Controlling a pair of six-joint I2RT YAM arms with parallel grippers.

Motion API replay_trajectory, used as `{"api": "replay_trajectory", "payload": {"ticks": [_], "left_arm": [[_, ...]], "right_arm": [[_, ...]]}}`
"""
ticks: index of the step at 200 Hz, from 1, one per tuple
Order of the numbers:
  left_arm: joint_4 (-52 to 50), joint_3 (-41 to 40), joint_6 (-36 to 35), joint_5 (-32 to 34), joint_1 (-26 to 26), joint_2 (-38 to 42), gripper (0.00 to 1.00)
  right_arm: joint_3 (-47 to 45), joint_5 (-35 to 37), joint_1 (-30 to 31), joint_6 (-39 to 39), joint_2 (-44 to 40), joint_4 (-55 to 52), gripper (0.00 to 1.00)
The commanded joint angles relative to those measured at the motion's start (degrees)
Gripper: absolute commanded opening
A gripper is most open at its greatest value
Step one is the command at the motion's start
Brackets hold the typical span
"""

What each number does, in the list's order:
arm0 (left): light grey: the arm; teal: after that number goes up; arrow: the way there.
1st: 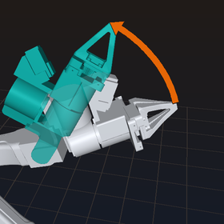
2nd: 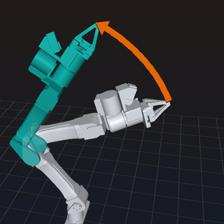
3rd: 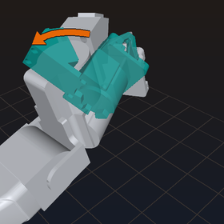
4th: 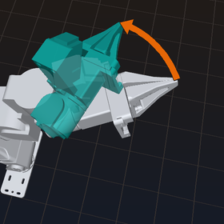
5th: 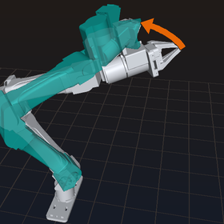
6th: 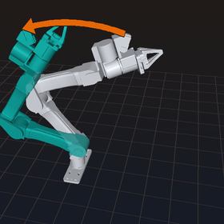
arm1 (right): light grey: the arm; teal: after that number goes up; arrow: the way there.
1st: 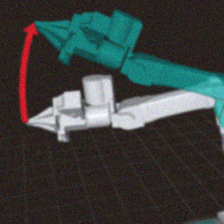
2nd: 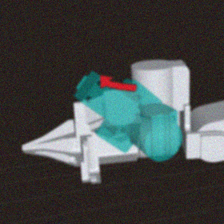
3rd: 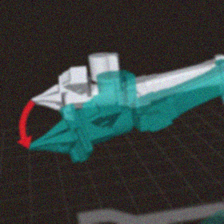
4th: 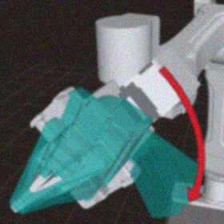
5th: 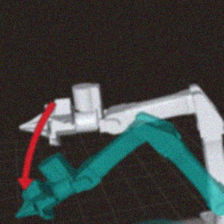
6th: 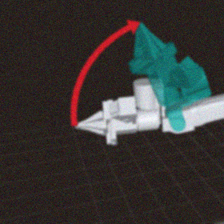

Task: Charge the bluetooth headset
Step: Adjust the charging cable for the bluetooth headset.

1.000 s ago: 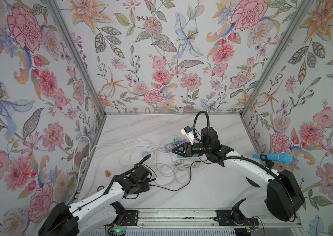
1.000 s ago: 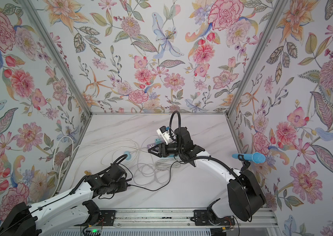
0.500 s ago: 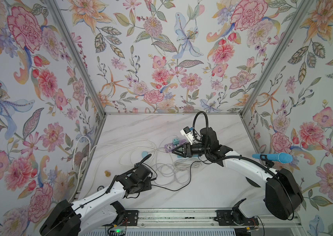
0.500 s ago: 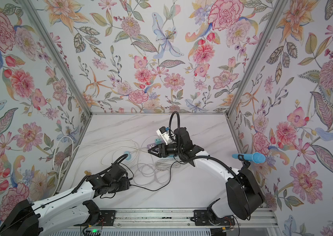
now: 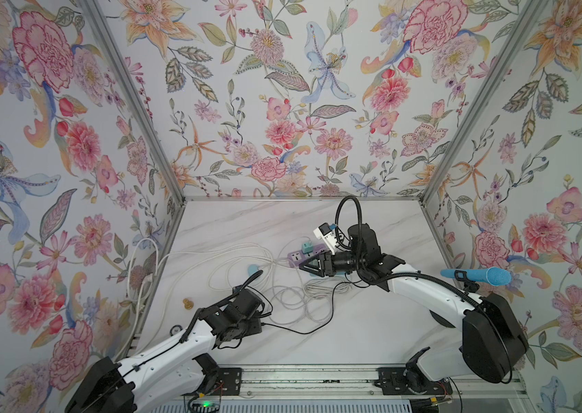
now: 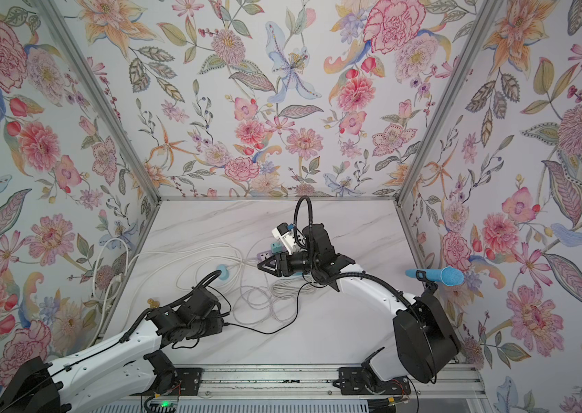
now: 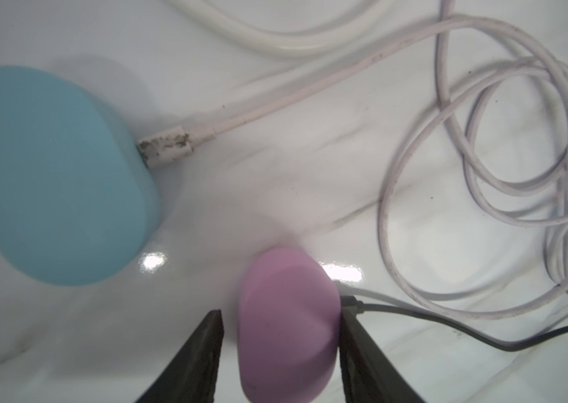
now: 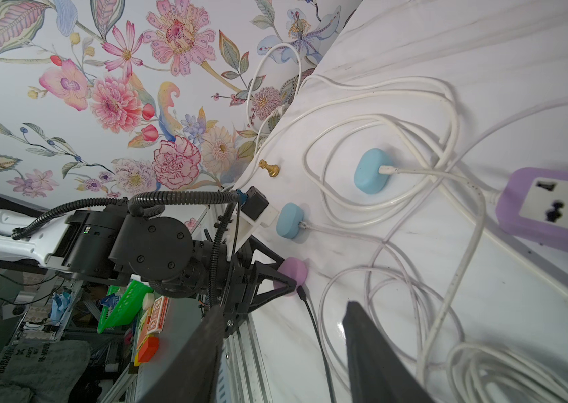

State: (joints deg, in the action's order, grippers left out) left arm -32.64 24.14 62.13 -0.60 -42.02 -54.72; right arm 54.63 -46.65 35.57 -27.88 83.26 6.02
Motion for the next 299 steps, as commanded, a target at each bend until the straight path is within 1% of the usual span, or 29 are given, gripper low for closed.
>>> {"api": "replay_trajectory", "payload": {"ticks": [1, 14, 25, 44, 70, 95, 111, 116, 126, 135, 147, 163, 194, 216, 249, 299], "left_arm": [[-0.98, 0.52, 1.02, 2.15, -0.54, 0.84, 0.51], [0.04, 0.13, 1.07, 1.92, -0.52, 0.91, 0.49], [0.77, -0.02, 1.07, 1.91, -0.52, 0.7, 0.47], [1.6, 0.09, 0.74, 1.76, -0.53, 0.29, 0.37], [1.53, 0.55, 0.06, 1.82, -0.35, -0.15, 0.35], [1.18, 1.11, -0.55, 1.74, -0.09, 0.5, 0.34], [0.83, 2.7, -1.87, 2.34, 0.01, 1.58, 0.34], [0.75, 3.37, -2.52, 2.63, -0.05, 2.01, 0.34], [0.56, 5.19, -4.0, 3.5, 0.14, 2.88, 0.34], [0.7, 7.01, -5.74, 4.18, 0.18, 3.59, 0.33], [1.44, 9.59, -8.12, 4.72, 0.24, 4.51, 0.31], [3.02, 12.47, -10.8, 4.66, 0.27, 5.79, 0.3], [6.13, 15.58, -14.82, 2.21, 0.27, 6.97, 0.3], [8.19, 16.16, -15.87, -0.19, 0.27, 7.19, 0.27], [9.37, 16.82, -15.96, -2.44, 0.26, 6.77, 0.26], [10.93, 16.99, -15.02, -3.09, 0.27, 7.54, 0.26]], "right_arm": [[-0.49, -0.98, 0.37, 0.8, 0.59, -0.04, 0.52], [-0.41, -0.98, 0.38, 0.79, 0.66, -0.14, 0.52], [-0.43, -0.9, 0.38, 0.77, 0.6, -0.11, 0.52], [-0.52, -0.9, 0.37, 0.7, 0.69, -0.11, 0.52], [-0.72, -0.72, 0.37, 0.72, 0.53, -0.08, 0.52], [-0.57, -0.95, 0.54, 0.62, 0.63, -0.12, 0.51], [1.18, -1.64, 1.16, 2.47, 1.44, -3.02, 0.48], [2.14, -1.9, 3.23, 3.75, 1.99, -4.74, 0.47], [3.81, -2.1, 4.97, 6.15, 3.09, -7.99, 0.47], [4.08, -2.74, 6.25, 6.75, 3.84, -8.63, 0.46], [4.08, -3.59, 7.45, 6.65, 4.57, -8.64, 0.47], [4.34, -4.72, 8.51, 6.74, 5.19, -8.66, 0.5], [4.34, -5.28, 9.15, 7.38, 5.02, -8.65, 0.52], [4.61, -3.96, 9.27, 7.63, 5.39, -8.66, 0.52], [6.2, -0.52, 9.3, 8.06, 6.73, -8.55, 0.52], [8.03, -0.8, 9.59, 7.3, 9.32, -7.61, 0.51]]}}
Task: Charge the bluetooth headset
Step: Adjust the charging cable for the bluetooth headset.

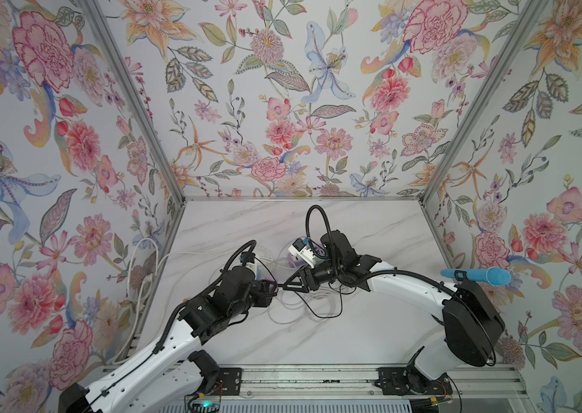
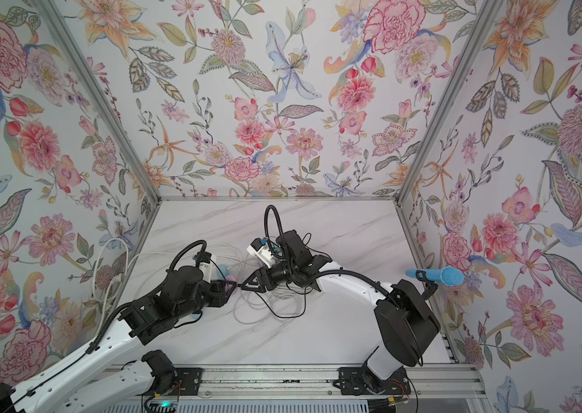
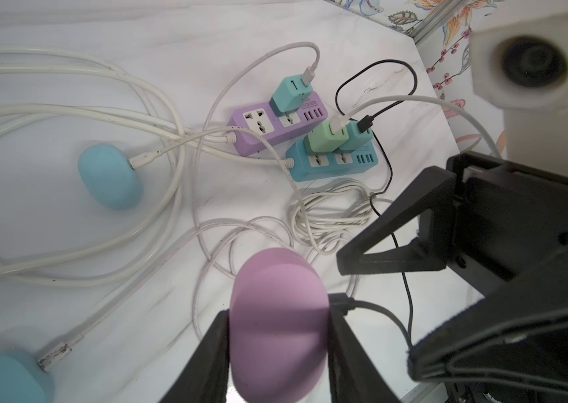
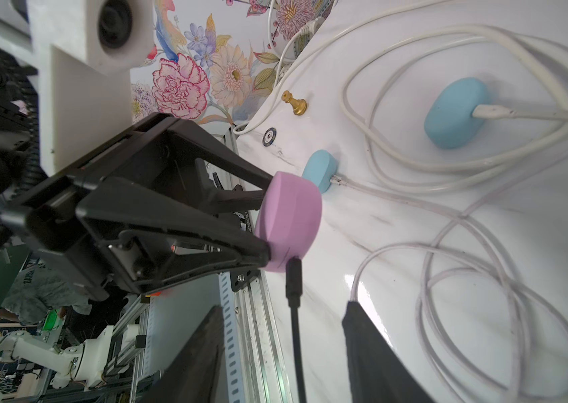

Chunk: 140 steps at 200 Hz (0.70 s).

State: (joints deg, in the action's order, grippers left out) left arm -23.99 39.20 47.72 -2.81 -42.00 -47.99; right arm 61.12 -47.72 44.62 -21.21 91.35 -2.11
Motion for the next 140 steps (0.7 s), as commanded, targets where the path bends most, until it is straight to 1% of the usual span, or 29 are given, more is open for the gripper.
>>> {"api": "replay_trajectory", "payload": {"ticks": [1, 19, 38, 61, 89, 101, 140], "left_arm": [[2.32, 1.93, -0.62, -0.88, 0.25, 0.8, 0.26], [2.54, 1.93, -0.36, -0.93, 0.25, 1.05, 0.26], [2.11, 2.11, -0.39, -0.63, 0.25, 1.23, 0.26], [2.2, 2.24, -0.35, -0.29, 0.25, 1.4, 0.26], [2.15, 2.81, -0.52, 0.34, 0.25, 1.41, 0.25], [2.2, 3.07, -0.69, 0.3, 0.25, 1.15, 0.24], [4.84, 3.08, -0.94, -2.01, 0.12, 0.09, 0.22]], "right_arm": [[1.54, 0.27, 0.5, 0.59, 1.26, 0.57, 0.51], [1.37, -0.24, 0.54, 0.21, 1.7, 1.44, 0.44], [1.03, -1.43, 0.55, -0.98, 2.14, 2.64, 0.29], [0.75, -2.19, 0.56, -2.05, 2.41, 3.58, 0.22], [0.66, -2.96, 0.65, -3.51, 2.85, 5.2, 0.08], [0.66, -3.21, 0.69, -4.2, 3.04, 5.9, 0.0], [0.8, -3.84, 0.74, -6.39, 3.87, 8.42, 0.0]]}}
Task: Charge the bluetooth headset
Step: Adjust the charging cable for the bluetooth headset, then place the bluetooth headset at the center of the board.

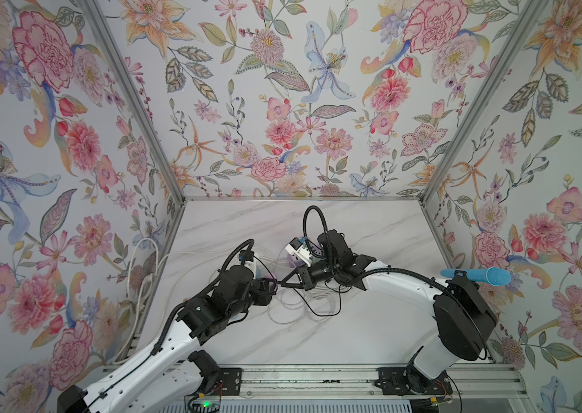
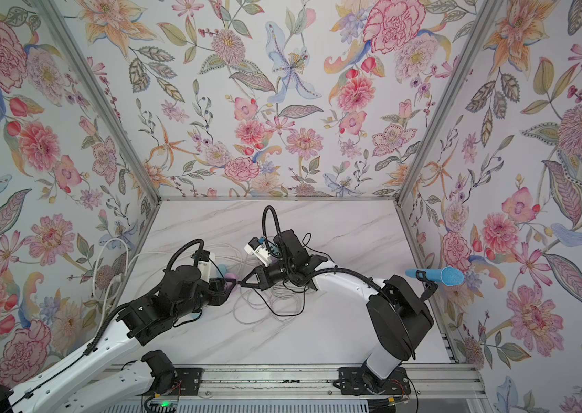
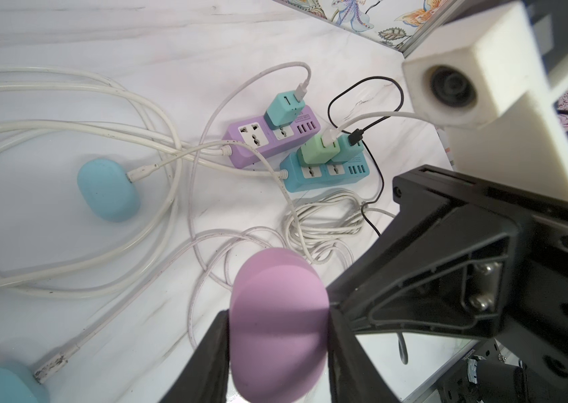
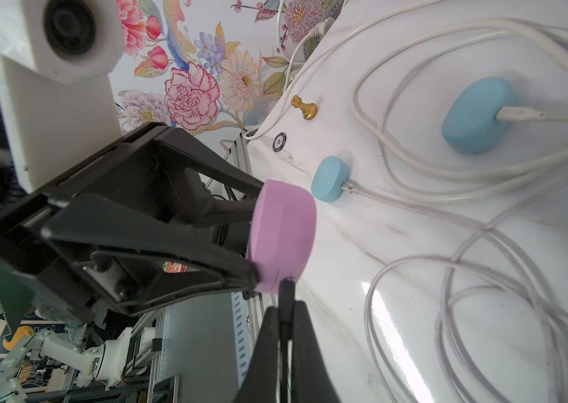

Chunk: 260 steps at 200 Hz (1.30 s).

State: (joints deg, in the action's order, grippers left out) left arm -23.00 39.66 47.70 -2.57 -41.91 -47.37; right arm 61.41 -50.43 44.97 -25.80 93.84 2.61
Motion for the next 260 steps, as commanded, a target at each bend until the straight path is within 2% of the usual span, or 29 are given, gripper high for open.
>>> {"api": "replay_trajectory", "payload": {"ticks": [1, 84, 140, 163, 197, 224, 238, 260], "left_arm": [[4.03, 2.62, -0.93, -2.35, 0.05, -0.57, 0.22], [12.48, 2.13, -0.52, -9.56, -0.85, -3.16, 0.19], [15.53, 0.29, 1.03, -10.69, -1.07, -0.73, 0.18], [12.24, -0.83, 1.09, -8.36, -1.06, 1.06, 0.18], [2.18, -3.16, 2.09, -0.79, -0.63, 3.25, 0.15], [-5.38, -3.9, 3.98, 5.12, -0.37, 3.46, 0.16], [-8.61, -4.51, 5.47, 7.29, -0.37, 3.05, 0.16], [-12.39, -5.93, 8.13, 8.68, -0.36, 2.85, 0.17]], "right_arm": [[0.53, -1.14, 0.39, -1.84, 1.41, 3.79, 0.0], [3.78, -1.42, 2.48, -4.63, 6.11, 8.25, 0.0], [5.05, -0.9, 3.22, -6.15, 8.12, 10.3, 0.0], [3.7, -0.85, 2.57, -6.19, 6.79, 10.2, 0.15], [0.9, 0.37, 1.28, -4.71, 2.72, 7.68, 0.22], [-0.89, 1.32, 1.0, -3.43, -0.82, 4.73, 0.36], [-2.41, 2.52, 0.52, -3.22, -2.52, 4.02, 0.42], [-5.67, 5.45, -1.47, -3.41, -5.12, 3.45, 0.46]]}}
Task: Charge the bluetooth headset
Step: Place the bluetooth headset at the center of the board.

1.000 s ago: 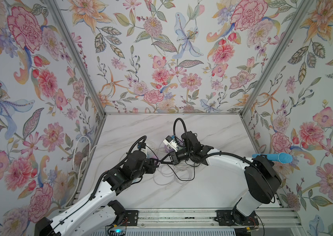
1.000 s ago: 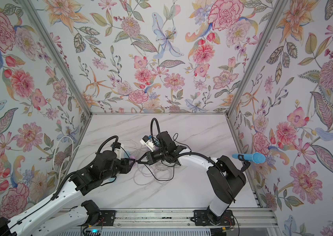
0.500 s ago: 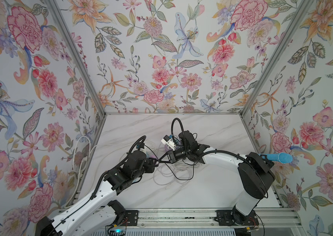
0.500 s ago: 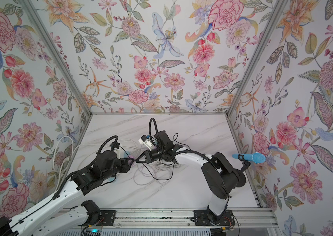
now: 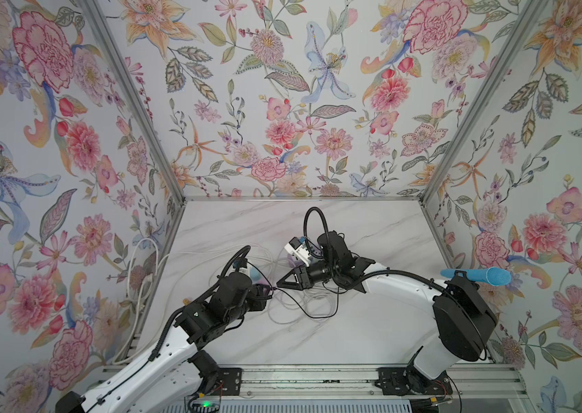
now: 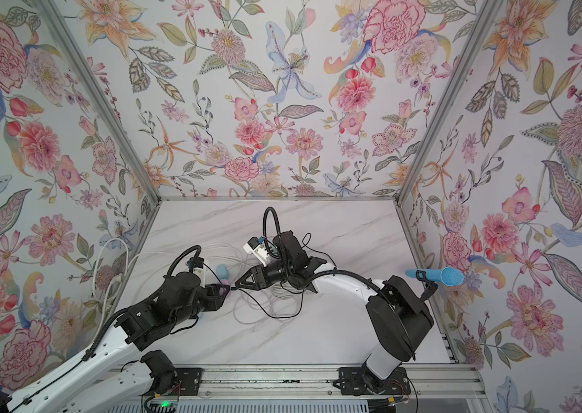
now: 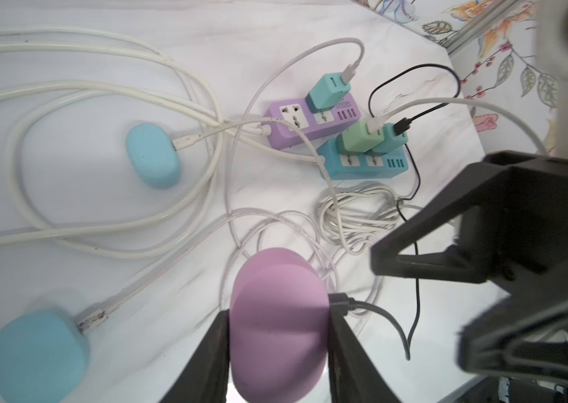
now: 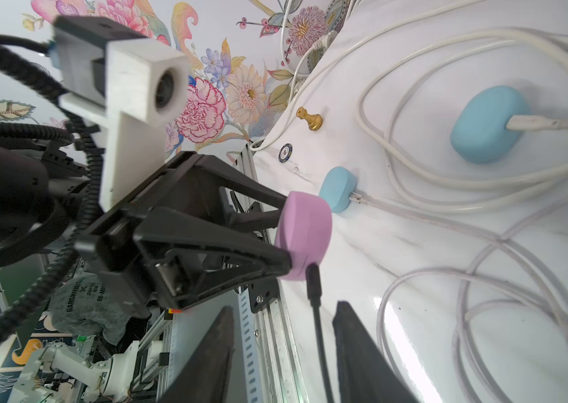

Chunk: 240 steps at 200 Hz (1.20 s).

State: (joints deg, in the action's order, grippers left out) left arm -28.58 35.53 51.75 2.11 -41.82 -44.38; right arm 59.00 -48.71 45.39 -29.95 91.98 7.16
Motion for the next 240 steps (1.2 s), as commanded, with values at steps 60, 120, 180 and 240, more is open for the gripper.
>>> {"api": "replay_trajectory", "payload": {"ticks": [60, 120, 180, 240], "left_arm": [[-9.92, -11.58, 12.48, 2.69, -0.45, 0.51, 0.24], [-6.01, -15.9, 13.56, 2.22, -0.36, 1.09, 0.36], [-4.48, -17.2, 12.64, 2.2, 0.49, 1.27, 0.56], [-7.93, 0.86, 0.45, 4.73, 8.65, -6.48, 0.61]], "right_arm": [[-5.75, 7.4, -5.85, 2.61, -6.16, -4.0, 0.48], [-5.32, 7.4, -5.44, 2.27, -5.36, -3.94, 0.49], [-5.04, 7.49, -5.05, 2.1, -4.71, -3.95, 0.49], [-5.44, 8.28, -5.2, 2.36, -4.71, -3.9, 0.5]]}}
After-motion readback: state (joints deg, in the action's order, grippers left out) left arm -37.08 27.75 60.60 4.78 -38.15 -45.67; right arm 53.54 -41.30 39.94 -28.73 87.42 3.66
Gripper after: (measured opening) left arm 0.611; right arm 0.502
